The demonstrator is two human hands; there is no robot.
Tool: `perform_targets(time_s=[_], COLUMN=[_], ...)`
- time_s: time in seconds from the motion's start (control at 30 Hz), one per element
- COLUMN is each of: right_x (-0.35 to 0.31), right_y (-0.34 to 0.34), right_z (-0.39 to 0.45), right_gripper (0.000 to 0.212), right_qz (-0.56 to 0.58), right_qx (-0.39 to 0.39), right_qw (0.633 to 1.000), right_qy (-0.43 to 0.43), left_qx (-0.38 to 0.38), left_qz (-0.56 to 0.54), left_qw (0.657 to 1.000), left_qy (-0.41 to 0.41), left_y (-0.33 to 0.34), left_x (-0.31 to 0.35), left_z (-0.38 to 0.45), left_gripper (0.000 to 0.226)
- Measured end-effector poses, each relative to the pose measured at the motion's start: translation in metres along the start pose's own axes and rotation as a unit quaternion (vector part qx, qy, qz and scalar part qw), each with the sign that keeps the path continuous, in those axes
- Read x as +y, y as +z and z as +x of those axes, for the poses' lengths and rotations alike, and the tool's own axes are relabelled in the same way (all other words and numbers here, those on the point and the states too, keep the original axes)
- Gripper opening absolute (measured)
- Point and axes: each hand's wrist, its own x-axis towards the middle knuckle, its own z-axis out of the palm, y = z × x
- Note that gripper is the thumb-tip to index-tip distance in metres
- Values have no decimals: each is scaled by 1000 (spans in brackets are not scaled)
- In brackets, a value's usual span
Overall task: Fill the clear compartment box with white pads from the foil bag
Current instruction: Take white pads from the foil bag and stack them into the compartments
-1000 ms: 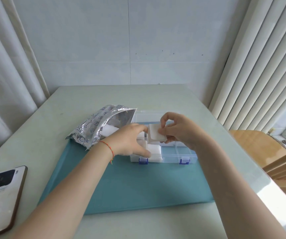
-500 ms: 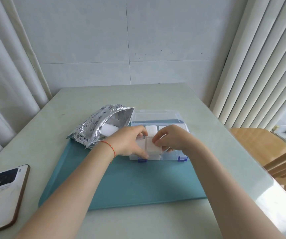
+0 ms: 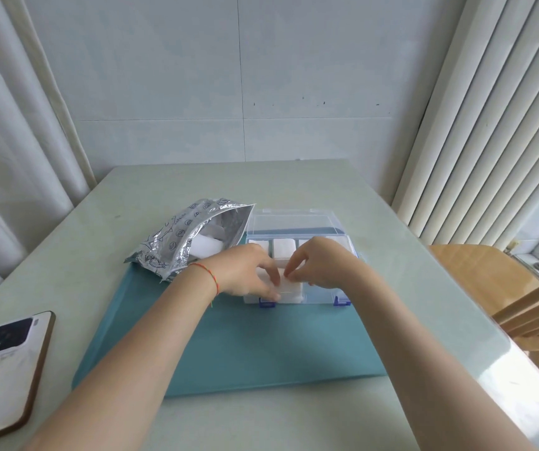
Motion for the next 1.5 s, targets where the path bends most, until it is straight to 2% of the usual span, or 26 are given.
perform_targets(time_s=[0.1,0.27,0.37,0.43,0.5,0.53,0.6,0.7,0.8,0.9,1.1,1.23,1.33,1.5], right_x=[-1,-7,-15,-26,-41,-49,-67,-89,-104,-115,-117,-118,-119,-113], right_y=[-2,0,-10,-16,-15,-13,-4,12,28,42,62,64,60,33], right_z=[0,2,1,3,9,12,19,32,48,64,85,88,84,70], right_gripper=[12,10,12,10,9,8,9,16,26,28,9,12,23,25], right_qz=[-36,-106,-96,-86,-55,-39,-25,5,11,-25,-122,-90,-61,-54], right_qx=[6,-37,-13,39,87,100,112,107,110,89,32,52,76,76], right_qw=[999,994,995,994,991,989,985,984,983,987,988,991,990,990], right_qy=[-9,-9,-26,-53,-86,-99,-126,-144,-144,-129,-88,-85,-98,-102], left_qx=[-4,-3,31,133,300,372,442,400,353,370,365,374,377,371], left_qz=[6,14,-25,-78,-104,-111,-121,-121,-125,-127,-124,-133,-139,-142], left_qw=[1000,1000,999,988,948,922,886,898,911,900,900,895,892,892], left_qy=[-4,-2,-3,15,9,-8,-67,-142,-175,-193,-205,-204,-207,-215], left_y=[-1,-3,-10,-20,-32,-37,-42,-39,-31,-28,-25,-25,-26,-27], left_x=[1,4,3,1,-9,-16,-37,-64,-81,-87,-88,-89,-89,-88], left_z=[0,0,-8,-20,-31,-35,-40,-42,-39,-36,-32,-32,-33,-35], left_gripper=[26,32,37,22,6,11,15,18,15,8,8,11,11,11])
